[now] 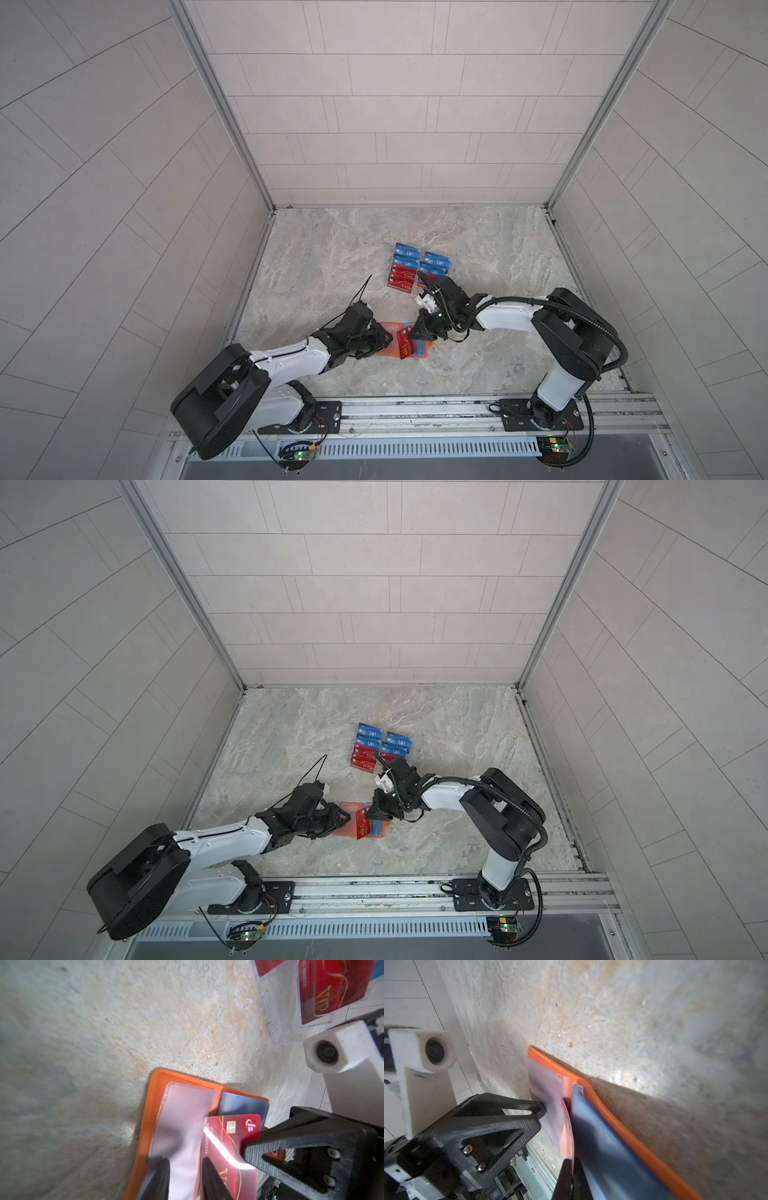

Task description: Put the credit cards into the card holder

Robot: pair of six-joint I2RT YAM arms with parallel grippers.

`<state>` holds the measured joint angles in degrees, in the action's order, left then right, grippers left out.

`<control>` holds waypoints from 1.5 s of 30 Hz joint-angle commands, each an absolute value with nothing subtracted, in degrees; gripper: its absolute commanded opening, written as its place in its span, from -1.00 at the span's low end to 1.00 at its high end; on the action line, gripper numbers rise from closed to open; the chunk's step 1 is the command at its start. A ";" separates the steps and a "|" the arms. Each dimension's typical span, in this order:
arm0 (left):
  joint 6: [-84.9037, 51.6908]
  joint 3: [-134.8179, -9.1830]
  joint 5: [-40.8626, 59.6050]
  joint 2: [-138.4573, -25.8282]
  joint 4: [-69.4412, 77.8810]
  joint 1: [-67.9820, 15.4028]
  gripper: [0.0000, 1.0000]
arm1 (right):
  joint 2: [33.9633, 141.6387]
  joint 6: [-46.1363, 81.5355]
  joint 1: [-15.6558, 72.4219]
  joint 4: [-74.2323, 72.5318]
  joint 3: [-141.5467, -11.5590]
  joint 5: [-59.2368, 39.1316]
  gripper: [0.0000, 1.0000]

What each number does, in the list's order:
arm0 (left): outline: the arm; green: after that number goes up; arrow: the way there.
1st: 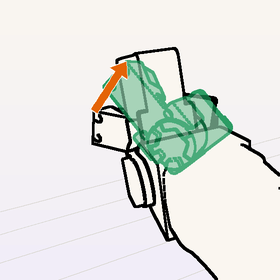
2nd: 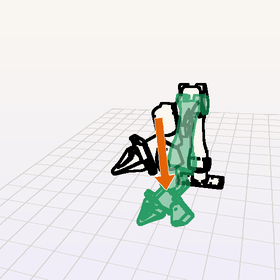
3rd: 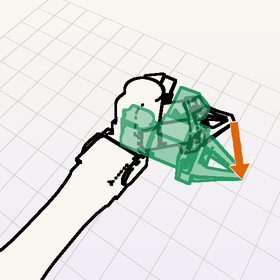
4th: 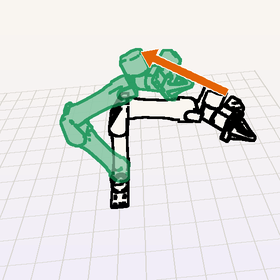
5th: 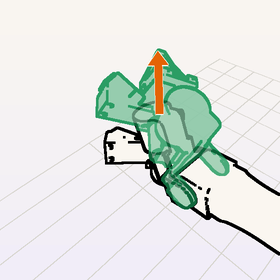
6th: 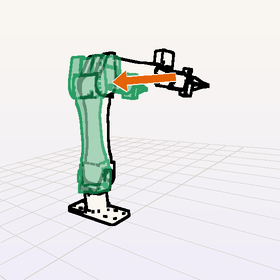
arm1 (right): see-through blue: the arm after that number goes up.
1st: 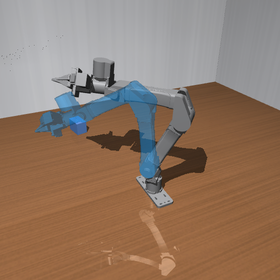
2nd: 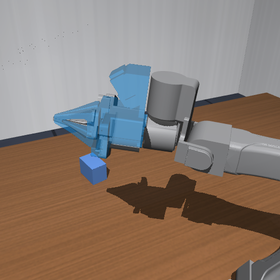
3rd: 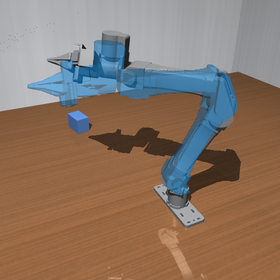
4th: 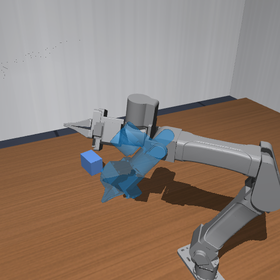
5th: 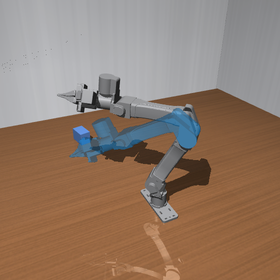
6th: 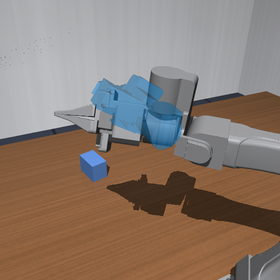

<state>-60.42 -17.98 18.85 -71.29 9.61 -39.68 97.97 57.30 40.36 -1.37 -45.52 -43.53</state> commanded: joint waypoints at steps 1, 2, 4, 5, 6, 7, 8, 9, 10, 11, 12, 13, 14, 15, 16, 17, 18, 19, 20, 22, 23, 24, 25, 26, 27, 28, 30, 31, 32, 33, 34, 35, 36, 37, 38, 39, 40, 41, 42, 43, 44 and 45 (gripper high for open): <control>-59.75 -15.89 17.62 -72.15 5.03 -39.90 -0.37 | 99.45 58.64 40.72 -1.84 -45.70 -41.33 -1.00; -59.76 -15.91 17.62 -72.06 4.94 -39.90 -0.37 | 99.47 58.67 40.71 -1.91 -45.70 -40.99 -1.00; -59.72 -15.91 17.61 -71.98 4.86 -39.90 -0.37 | 99.84 58.86 40.69 -2.59 -45.53 -40.61 -1.00; -59.75 -15.85 17.66 -71.93 4.81 -39.90 -0.37 | 100.00 59.13 40.72 -3.35 -45.34 -40.40 -1.00; -59.76 -15.91 17.67 -71.83 4.74 -39.90 -0.37 | 99.98 59.38 40.69 -3.90 -45.12 -40.00 -1.00; -59.71 -15.91 17.75 -71.63 4.68 -39.88 -0.36 | 99.96 59.50 40.70 -4.45 -44.84 -39.51 -1.00; -59.82 -16.03 17.73 -71.42 4.45 -39.90 -0.37 | 99.93 59.50 40.69 -4.69 -44.76 -39.06 -1.00; -59.72 -16.06 17.67 -71.01 4.13 -39.90 -0.37 | 99.98 59.50 40.69 -4.75 -44.73 -38.62 -1.00; -59.52 -16.28 17.67 -70.57 3.41 -39.90 -0.37 | 100.09 59.50 40.72 -4.88 -44.63 -38.13 -1.00; -59.49 -16.51 17.84 -69.98 2.80 -39.81 -0.36 | 100.03 59.50 40.70 -5.07 -44.48 -37.74 -1.00; -59.06 -16.70 18.06 -69.36 2.14 -39.25 -0.35 | 100.18 59.50 40.78 -5.21 -44.35 -37.41 -1.00; -58.54 -16.91 18.11 -68.52 1.34 -38.59 -0.33 | 100.28 59.50 40.79 -5.36 -44.23 -37.06 -1.00; -57.94 -17.17 18.28 -67.73 0.63 -37.88 -0.33 | 100.45 59.44 40.86 -5.65 -44.05 -36.80 -1.00; -57.18 -17.67 18.32 -67.15 -0.48 -37.43 -0.32 | 100.59 59.63 40.98 -6.07 -43.72 -36.61 -1.00; -55.79 -18.72 18.25 -66.69 -2.47 -36.96 -0.33 | 100.89 59.89 41.03 -6.68 -43.39 -36.47 -1.00; -54.11 -19.87 17.70 -66.32 -5.04 -36.55 -0.34 | 101.28 60.10 41.07 -7.46 -43.05 -36.35 -1.00; -52.77 -20.75 16.82 -65.99 -7.12 -36.19 -0.36 | 101.65 60.18 41.16 -7.85 -42.89 -36.39 -1.00; -51.74 -21.36 15.74 -65.52 -9.02 -35.76 -0.38 | 102.16 60.11 41.19 -8.09 -42.83 -36.38 -1.00; -51.17 -21.45 15.16 -64.89 -9.59 -35.24 -0.43 | 102.61 60.20 41.22 -8.48 -42.69 -36.39 -1.00; -50.45 -21.38 15.15 -64.63 -9.49 -34.25 -0.48 | 103.08 60.44 41.31 -9.24 -42.45 -36.31 -1.00; -49.76 -21.76 15.51 -65.15 -9.58 -33.81 -0.50 | 103.31 60.60 41.31 -9.55 -42.37 -36.23 -1.00; -49.22 -22.06 15.91 -65.75 -9.67 -33.67 -0.51 | 103.50 60.72 41.31 -9.88 -42.36 -36.21 -1.00; -48.65 -22.47 16.27 -66.56 -9.56 -33.66 -0.53 | 103.69 60.90 41.31 -10.14 -42.37 -36.21 -1.00; -48.44 -22.58 16.60 -67.15 -9.14 -33.66 -0.54 | 103.79 61.09 41.37 -10.39 -42.43 -36.08 -1.00; -48.30 -22.50 16.82 -67.72 -8.71 -33.66 -0.57 | 103.97 61.25 41.44 -10.67 -42.44 -35.92 -1.00; -48.03 -22.42 16.62 -68.31 -8.70 -33.66 -0.60 | 104.01 61.58 41.55 -10.83 -42.33 -35.54 -1.00; -47.79 -22.09 16.61 -69.25 -8.06 -33.66 -0.68 | 104.00 62.17 41.75 -11.44 -42.23 -34.97 -1.00; -47.73 -21.79 16.95 -69.70 -7.42 -33.66 -0.70 | 103.98 62.63 41.90 -11.81 -42.09 -34.41 -1.00; -47.88 -21.52 17.38 -70.10 -6.71 -33.66 -0.72 | 103.75 63.09 42.07 -12.17 -41.94 -33.94 -1.00; -48.14 -21.27 17.92 -70.44 -5.84 -33.74 -0.74 | 103.48 63.65 42.37 -12.63 -41.67 -33.21 -1.00; -48.46 -21.04 18.28 -70.73 -5.13 -33.82 -0.76 | 103.19 63.93 42.69 -12.67 -41.58 -32.45 -1.00; -48.76 -20.85 18.59 -70.78 -4.63 -33.92 -0.78 | 103.03 64.03 43.01 -12.47 -41.66 -31.81 -1.00; -49.09 -20.67 18.76 -70.80 -4.19 -34.16 -0.80 | 102.70 64.19 43.38 -12.40 -41.65 -31.11 -1.00; -49.45 -20.48 18.76 -70.76 -4.04 -34.34 -0.82 | 102.45 64.56 43.71 -12.33 -41.53 -30.45 -1.00; -49.74 -20.27 18.77 -70.74 -3.77 -34.52 -0.83 | 102.26 64.86 44.05 -12.33 -41.49 -29.90 -1.00; -50.21 -19.98 18.96 -70.60 -3.28 -34.80 -0.83 | 102.03 65.16 44.40 -12.34 -41.48 -29.39 -1.00; -50.76 -19.63 19.04 -70.53 -2.72 -35.15 -0.84 | 102.00 65.30 44.63 -12.39 -41.48 -29.03 -1.00; -51.24 -19.42 19.11 -70.55 -2.19 -35.55 -0.85 | 101.99 65.38 44.81 -12.14 -41.61 -28.87 -1.00; -51.91 -19.26 19.16 -70.65 -1.67 -36.21 -0.85 | 101.97 65.39 44.90 -11.89 -41.79 -28.83 -1.00; -52.52 -19.10 19.25 -70.81 -1.02 -36.90 -0.85 | 102.04 65.43 44.98 -11.60 -41.90 -28.92 -1.00; -52.98 -19.07 19.14 -71.05 -0.73 -37.52 -0.85 | 102.01 65.38 45.00 -11.35 -41.94 -28.92 -1.00; -53.51 -19.06 19.03 -71.31 -0.36 -38.14 -0.85 | 101.89 65.26 45.09 -10.94 -42.08 -28.89 -0.97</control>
